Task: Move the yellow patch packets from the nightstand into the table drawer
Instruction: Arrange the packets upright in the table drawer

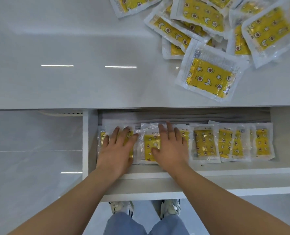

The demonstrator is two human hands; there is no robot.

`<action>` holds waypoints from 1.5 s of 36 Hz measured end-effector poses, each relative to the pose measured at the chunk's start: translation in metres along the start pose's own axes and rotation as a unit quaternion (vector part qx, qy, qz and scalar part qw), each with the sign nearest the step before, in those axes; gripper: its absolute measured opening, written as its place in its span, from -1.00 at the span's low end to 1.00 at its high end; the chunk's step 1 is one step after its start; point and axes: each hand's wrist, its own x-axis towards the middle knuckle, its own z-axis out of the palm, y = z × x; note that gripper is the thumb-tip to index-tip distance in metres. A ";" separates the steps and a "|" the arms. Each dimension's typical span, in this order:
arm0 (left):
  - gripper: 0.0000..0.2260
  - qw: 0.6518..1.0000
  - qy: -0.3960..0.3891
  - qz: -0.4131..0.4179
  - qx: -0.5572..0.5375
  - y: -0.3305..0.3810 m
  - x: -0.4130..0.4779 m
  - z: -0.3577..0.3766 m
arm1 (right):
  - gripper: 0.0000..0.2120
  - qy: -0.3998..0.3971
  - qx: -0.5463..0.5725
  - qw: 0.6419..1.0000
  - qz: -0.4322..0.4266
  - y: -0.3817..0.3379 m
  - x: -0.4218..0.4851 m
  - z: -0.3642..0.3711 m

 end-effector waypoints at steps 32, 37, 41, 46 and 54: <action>-0.36 0.839 0.078 -0.094 -0.531 0.009 0.016 -0.014 | -0.80 -0.042 0.477 0.875 0.063 -0.002 -0.004 0.003; -0.49 0.922 0.109 -0.068 -0.366 0.012 0.025 -0.009 | -0.47 0.039 0.202 0.978 0.025 -0.006 0.008 -0.002; -0.51 0.975 0.117 -0.049 -0.184 0.013 0.038 0.002 | -0.39 0.031 0.058 0.998 0.001 0.004 0.016 0.001; -0.53 0.983 0.183 0.010 -0.028 0.014 0.040 0.007 | -0.39 -0.009 0.081 0.997 0.009 0.012 0.017 0.008; -0.50 0.979 0.200 -0.007 0.041 0.017 0.033 0.004 | -0.41 -0.013 0.105 0.994 0.004 0.010 0.007 0.003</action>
